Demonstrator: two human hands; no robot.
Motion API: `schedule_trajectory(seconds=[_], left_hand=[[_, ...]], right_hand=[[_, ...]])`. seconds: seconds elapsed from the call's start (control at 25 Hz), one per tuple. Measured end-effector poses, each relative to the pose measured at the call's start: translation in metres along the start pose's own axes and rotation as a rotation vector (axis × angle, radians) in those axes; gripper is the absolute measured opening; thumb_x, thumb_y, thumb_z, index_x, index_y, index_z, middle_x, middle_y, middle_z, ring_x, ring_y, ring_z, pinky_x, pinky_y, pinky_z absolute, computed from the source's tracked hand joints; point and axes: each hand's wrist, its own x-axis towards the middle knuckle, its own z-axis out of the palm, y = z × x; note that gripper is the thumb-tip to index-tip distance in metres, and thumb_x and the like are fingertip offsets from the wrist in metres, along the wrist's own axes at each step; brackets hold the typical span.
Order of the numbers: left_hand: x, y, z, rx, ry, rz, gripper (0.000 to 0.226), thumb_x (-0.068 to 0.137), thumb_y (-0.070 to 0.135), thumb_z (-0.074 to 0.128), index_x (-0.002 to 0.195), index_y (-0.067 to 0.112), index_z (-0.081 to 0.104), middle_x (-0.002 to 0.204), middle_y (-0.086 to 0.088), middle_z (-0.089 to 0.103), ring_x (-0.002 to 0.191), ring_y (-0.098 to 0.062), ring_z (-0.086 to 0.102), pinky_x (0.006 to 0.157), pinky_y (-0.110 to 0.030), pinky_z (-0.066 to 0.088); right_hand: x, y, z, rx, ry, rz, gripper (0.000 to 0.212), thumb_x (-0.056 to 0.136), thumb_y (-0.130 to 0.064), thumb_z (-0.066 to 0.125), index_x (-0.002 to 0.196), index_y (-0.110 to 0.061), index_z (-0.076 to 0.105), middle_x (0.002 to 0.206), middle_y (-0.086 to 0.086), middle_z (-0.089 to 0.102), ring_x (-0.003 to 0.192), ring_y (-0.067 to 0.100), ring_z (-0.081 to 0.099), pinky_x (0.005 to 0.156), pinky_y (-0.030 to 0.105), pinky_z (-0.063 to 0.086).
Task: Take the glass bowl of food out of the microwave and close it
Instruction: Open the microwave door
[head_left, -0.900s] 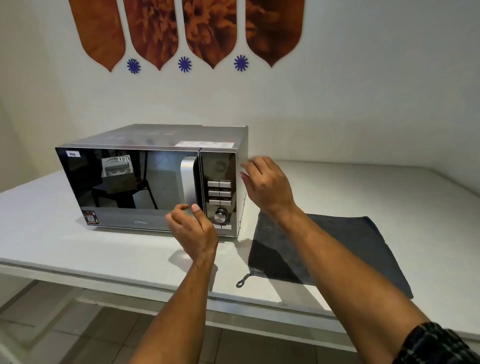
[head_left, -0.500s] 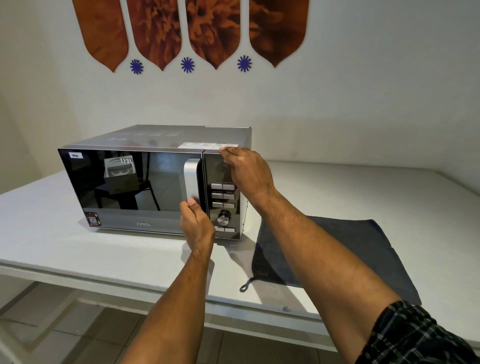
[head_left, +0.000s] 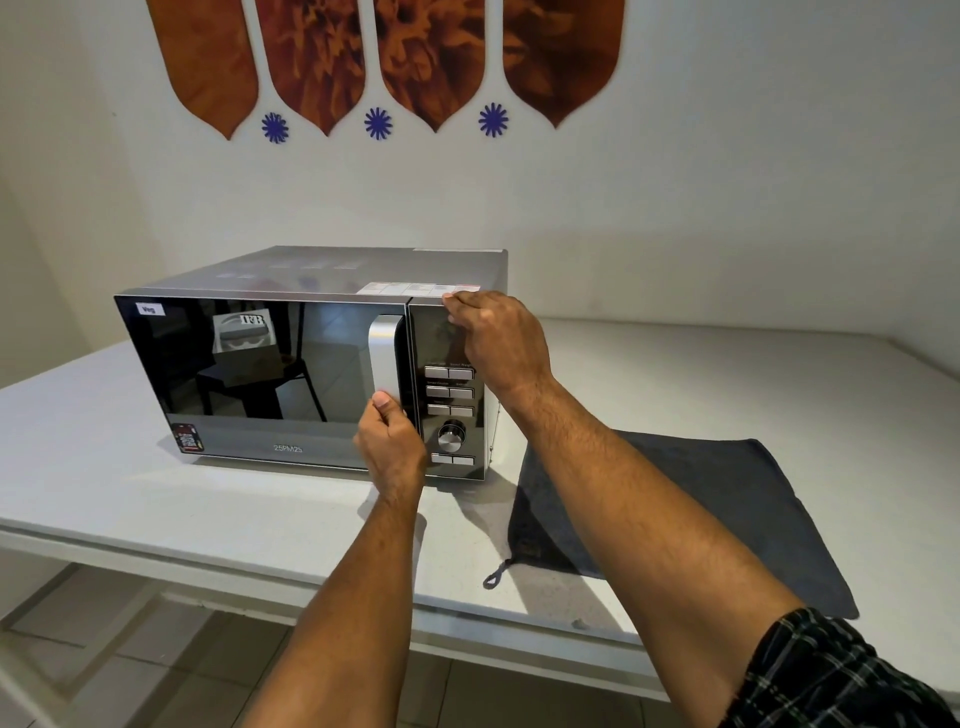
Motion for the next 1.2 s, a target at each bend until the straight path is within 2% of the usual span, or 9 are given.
schedule_trajectory(seconds=[0.24, 0.44, 0.6, 0.64, 0.72, 0.8, 0.92, 1.08, 1.2], left_hand=[[0.007, -0.008, 0.003, -0.006, 0.055, 0.066, 0.057, 0.101, 0.043, 0.024, 0.064, 0.008, 0.049, 0.058, -0.010, 0.053, 0.056, -0.028, 0.051, 0.053, -0.037, 0.042], [-0.004, -0.004, -0.016, -0.029, 0.121, 0.113, 0.059, 0.108, 0.031, 0.026, 0.059, 0.007, 0.050, 0.053, -0.008, 0.049, 0.047, -0.017, 0.045, 0.048, -0.022, 0.032], [-0.003, -0.008, -0.031, -0.063, 0.058, 0.100, 0.064, 0.102, 0.048, 0.021, 0.057, 0.013, 0.049, 0.054, -0.009, 0.054, 0.052, -0.027, 0.053, 0.052, -0.029, 0.041], [-0.002, -0.011, -0.035, -0.049, 0.044, 0.104, 0.064, 0.101, 0.050, 0.020, 0.056, 0.014, 0.050, 0.054, -0.008, 0.055, 0.053, -0.027, 0.055, 0.053, -0.028, 0.042], [-0.002, -0.012, -0.047, -0.028, 0.003, 0.130, 0.065, 0.100, 0.049, 0.021, 0.058, 0.012, 0.055, 0.053, -0.004, 0.057, 0.052, -0.022, 0.058, 0.051, -0.024, 0.044], [-0.002, -0.008, -0.058, -0.008, -0.026, 0.167, 0.065, 0.101, 0.046, 0.024, 0.065, 0.008, 0.062, 0.053, -0.002, 0.059, 0.048, -0.015, 0.060, 0.045, -0.022, 0.048], [0.011, 0.012, -0.072, 0.080, 0.027, 0.259, 0.050, 0.098, 0.042, 0.033, 0.075, 0.011, 0.065, 0.061, -0.002, 0.061, 0.057, -0.014, 0.060, 0.047, -0.019, 0.044], [0.037, 0.065, -0.078, 0.222, 0.126, 0.397, 0.029, 0.093, 0.040, 0.044, 0.087, 0.015, 0.056, 0.089, -0.004, 0.059, 0.080, -0.016, 0.054, 0.065, -0.027, 0.042], [0.052, 0.102, -0.079, 0.434, 0.107, 0.494, 0.031, 0.095, 0.042, 0.044, 0.103, 0.016, 0.058, 0.106, -0.002, 0.058, 0.099, -0.017, 0.050, 0.086, -0.035, 0.045]], right_hand=[[-0.001, 0.003, 0.006, 0.029, 0.003, -0.006, 0.040, 0.070, 0.007, 0.084, 0.107, -0.008, 0.080, 0.103, 0.009, 0.080, 0.095, 0.028, 0.077, 0.085, 0.040, 0.060], [-0.002, -0.001, 0.005, 0.019, 0.035, -0.022, 0.046, 0.065, 0.010, 0.087, 0.108, -0.007, 0.080, 0.103, 0.010, 0.080, 0.094, 0.028, 0.077, 0.086, 0.043, 0.060], [-0.034, -0.012, 0.014, 0.015, 0.140, 0.000, 0.039, 0.086, 0.001, 0.074, 0.125, -0.001, 0.071, 0.121, 0.017, 0.073, 0.114, 0.031, 0.068, 0.095, 0.042, 0.056], [-0.055, -0.018, 0.017, 0.059, 0.152, -0.003, 0.032, 0.092, -0.007, 0.070, 0.123, 0.000, 0.071, 0.117, 0.018, 0.073, 0.110, 0.031, 0.067, 0.092, 0.039, 0.055], [-0.103, -0.035, 0.024, 0.226, 0.089, 0.037, 0.020, 0.097, -0.015, 0.063, 0.106, -0.002, 0.074, 0.096, 0.014, 0.072, 0.086, 0.024, 0.066, 0.075, 0.035, 0.058], [-0.136, -0.053, 0.026, 0.400, -0.142, 0.228, 0.024, 0.099, -0.020, 0.055, 0.090, -0.007, 0.073, 0.080, 0.006, 0.069, 0.068, 0.016, 0.059, 0.059, 0.033, 0.054], [-0.150, -0.071, 0.035, 0.569, -0.530, 0.700, 0.040, 0.104, -0.032, 0.044, 0.076, -0.013, 0.065, 0.070, 0.003, 0.063, 0.059, 0.012, 0.053, 0.055, 0.027, 0.043], [-0.143, -0.084, 0.047, 0.911, -0.667, 1.156, 0.039, 0.105, -0.033, 0.044, 0.089, -0.009, 0.071, 0.079, 0.011, 0.070, 0.071, 0.018, 0.063, 0.067, 0.034, 0.053], [-0.137, -0.090, 0.051, 1.040, -0.697, 1.292, 0.030, 0.105, -0.027, 0.047, 0.092, -0.011, 0.069, 0.081, 0.008, 0.071, 0.075, 0.020, 0.065, 0.073, 0.036, 0.057]])
